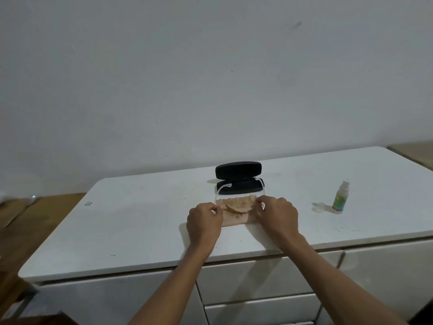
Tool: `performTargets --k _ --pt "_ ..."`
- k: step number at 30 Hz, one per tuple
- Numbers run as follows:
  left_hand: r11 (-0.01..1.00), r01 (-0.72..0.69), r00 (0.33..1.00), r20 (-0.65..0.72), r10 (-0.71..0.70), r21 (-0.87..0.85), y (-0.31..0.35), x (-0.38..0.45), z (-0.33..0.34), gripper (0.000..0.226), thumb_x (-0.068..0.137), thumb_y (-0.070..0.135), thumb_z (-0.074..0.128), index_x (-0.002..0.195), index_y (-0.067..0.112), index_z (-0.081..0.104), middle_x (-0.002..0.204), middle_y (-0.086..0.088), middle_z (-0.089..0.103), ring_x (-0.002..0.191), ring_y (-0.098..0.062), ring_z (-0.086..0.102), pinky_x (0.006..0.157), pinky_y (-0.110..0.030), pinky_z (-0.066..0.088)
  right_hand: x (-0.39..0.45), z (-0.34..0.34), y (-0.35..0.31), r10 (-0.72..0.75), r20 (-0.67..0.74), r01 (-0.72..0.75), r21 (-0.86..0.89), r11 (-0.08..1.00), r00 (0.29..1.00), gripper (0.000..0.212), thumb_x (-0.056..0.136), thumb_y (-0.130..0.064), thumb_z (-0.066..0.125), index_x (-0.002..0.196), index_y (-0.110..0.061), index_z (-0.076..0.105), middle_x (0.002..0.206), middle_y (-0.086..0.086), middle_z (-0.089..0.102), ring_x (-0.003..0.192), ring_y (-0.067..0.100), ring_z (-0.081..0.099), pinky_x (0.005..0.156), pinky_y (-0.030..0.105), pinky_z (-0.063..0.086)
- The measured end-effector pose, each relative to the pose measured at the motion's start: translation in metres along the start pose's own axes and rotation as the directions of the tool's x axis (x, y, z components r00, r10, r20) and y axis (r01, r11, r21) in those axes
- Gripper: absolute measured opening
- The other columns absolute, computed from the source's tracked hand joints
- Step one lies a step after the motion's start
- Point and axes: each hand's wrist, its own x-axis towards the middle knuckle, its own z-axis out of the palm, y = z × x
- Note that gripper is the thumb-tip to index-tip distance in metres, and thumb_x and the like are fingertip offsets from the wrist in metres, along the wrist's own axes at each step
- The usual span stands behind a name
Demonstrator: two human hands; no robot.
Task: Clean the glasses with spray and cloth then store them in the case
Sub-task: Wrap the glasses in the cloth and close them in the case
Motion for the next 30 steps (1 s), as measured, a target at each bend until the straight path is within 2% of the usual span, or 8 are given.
performTargets --k 5,9,13,17,20,23,27,30 --pt "0.998 -0.015 1.0 -0.001 0.015 0.053 0.002 -0.002 0.003 0.017 0.092 0.027 0.065 0.095 0.02 0.081 0.087 -0.008 0.079 0.082 -0.029 0.072 0.073 -0.034 0.057 -0.006 0.003 0.003 -0.054 -0.052 0.058 0.083 0.995 0.997 0.029 0.096 -0.03 0.056 0.118 -0.03 0.074 0.082 0.01 0.077 0.081 0.036 0.068 0.067 0.036 0.049" --pt "0.978 -0.177 0.984 0.035 0.174 0.114 0.0 -0.006 0.004 0.022 0.093 0.026 0.064 0.111 0.027 0.076 0.086 -0.012 0.077 0.083 -0.035 0.07 0.076 -0.04 0.059 -0.008 0.001 0.006 -0.119 0.016 0.116 0.119 0.986 0.993 0.023 0.087 -0.026 0.059 0.097 -0.028 0.079 0.068 0.005 0.074 0.069 0.03 0.067 0.063 0.035 0.055" --pt "0.93 -0.32 0.946 0.108 0.304 0.18 -0.001 -0.008 0.005 0.023 0.095 0.031 0.064 0.114 0.032 0.076 0.089 -0.009 0.078 0.081 -0.031 0.071 0.076 -0.038 0.059 -0.008 -0.001 0.006 -0.131 0.091 0.119 0.127 0.985 0.987 0.026 0.09 -0.027 0.056 0.1 -0.031 0.079 0.075 0.003 0.075 0.074 0.026 0.066 0.065 0.034 0.054" --pt "0.908 -0.334 0.939 0.168 0.299 0.253 -0.003 -0.005 0.005 0.024 0.098 0.036 0.06 0.115 0.03 0.077 0.097 -0.007 0.079 0.087 -0.029 0.072 0.077 -0.035 0.056 -0.007 -0.004 0.004 -0.142 0.134 0.131 0.093 0.987 0.981 0.033 0.093 -0.024 0.053 0.118 -0.031 0.074 0.09 0.011 0.076 0.085 0.031 0.066 0.064 0.031 0.04" --pt "0.897 -0.353 0.932 0.18 0.313 0.268 -0.007 -0.005 0.006 0.028 0.1 0.036 0.056 0.123 0.035 0.071 0.099 -0.009 0.078 0.089 -0.03 0.071 0.078 -0.035 0.057 -0.01 -0.005 0.006 -0.153 0.076 0.145 0.097 0.985 0.985 0.04 0.091 -0.02 0.054 0.125 -0.033 0.069 0.081 0.01 0.074 0.077 0.031 0.065 0.061 0.03 0.038" --pt "0.895 -0.359 0.93 0.188 0.317 0.265 -0.008 -0.004 0.007 0.03 0.1 0.038 0.055 0.127 0.038 0.068 0.096 -0.01 0.076 0.088 -0.031 0.07 0.077 -0.035 0.056 -0.01 -0.003 0.007 -0.159 0.044 0.152 0.132 0.979 0.986 0.036 0.088 -0.019 0.055 0.114 -0.033 0.075 0.073 0.007 0.073 0.065 0.026 0.061 0.058 0.029 0.038" --pt "0.896 -0.357 0.93 0.187 0.315 0.264 -0.005 -0.003 0.006 0.034 0.1 0.04 0.054 0.132 0.039 0.064 0.098 -0.012 0.075 0.092 -0.033 0.068 0.079 -0.037 0.055 -0.008 0.0 0.006 -0.123 0.104 0.114 0.089 0.989 0.987 0.038 0.091 -0.019 0.052 0.12 -0.03 0.074 0.085 0.01 0.075 0.079 0.03 0.066 0.062 0.03 0.039" --pt "0.897 -0.395 0.917 0.135 0.375 0.196 -0.007 -0.004 0.002 0.032 0.098 0.037 0.057 0.128 0.036 0.069 0.086 -0.01 0.076 0.079 -0.03 0.069 0.074 -0.036 0.057 -0.011 -0.002 0.008 -0.109 -0.013 0.109 0.178 0.978 0.994 0.031 0.086 -0.023 0.055 0.106 -0.028 0.078 0.065 0.003 0.071 0.067 0.029 0.066 0.06 0.031 0.048"
